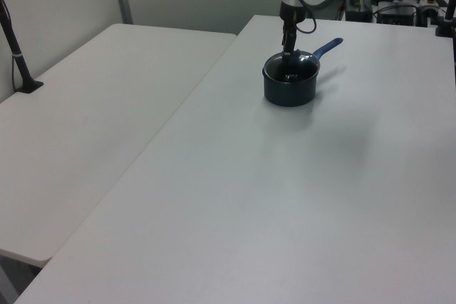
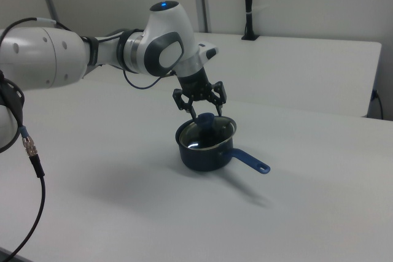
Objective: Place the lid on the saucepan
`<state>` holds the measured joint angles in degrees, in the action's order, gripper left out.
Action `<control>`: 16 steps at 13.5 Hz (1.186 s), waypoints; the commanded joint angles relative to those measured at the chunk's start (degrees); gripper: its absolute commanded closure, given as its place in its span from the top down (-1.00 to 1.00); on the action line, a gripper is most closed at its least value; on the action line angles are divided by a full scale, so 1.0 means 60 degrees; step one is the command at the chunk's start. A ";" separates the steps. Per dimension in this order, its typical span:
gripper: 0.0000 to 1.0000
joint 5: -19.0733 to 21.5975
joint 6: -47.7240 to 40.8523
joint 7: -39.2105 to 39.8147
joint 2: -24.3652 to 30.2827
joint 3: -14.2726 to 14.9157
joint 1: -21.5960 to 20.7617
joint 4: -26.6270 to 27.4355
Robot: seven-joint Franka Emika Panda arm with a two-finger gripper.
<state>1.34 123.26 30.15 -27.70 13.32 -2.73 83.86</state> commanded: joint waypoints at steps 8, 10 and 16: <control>0.60 0.0084 -0.0240 -0.0573 0.0208 0.0051 -0.0409 0.0453; 0.57 0.0070 -0.0226 -0.0529 0.0222 0.0080 -0.0365 0.0409; 0.51 0.0026 -0.0123 0.0013 0.0223 0.0300 -0.0277 0.0248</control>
<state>1.33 122.98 28.76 -27.62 14.11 -3.94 84.81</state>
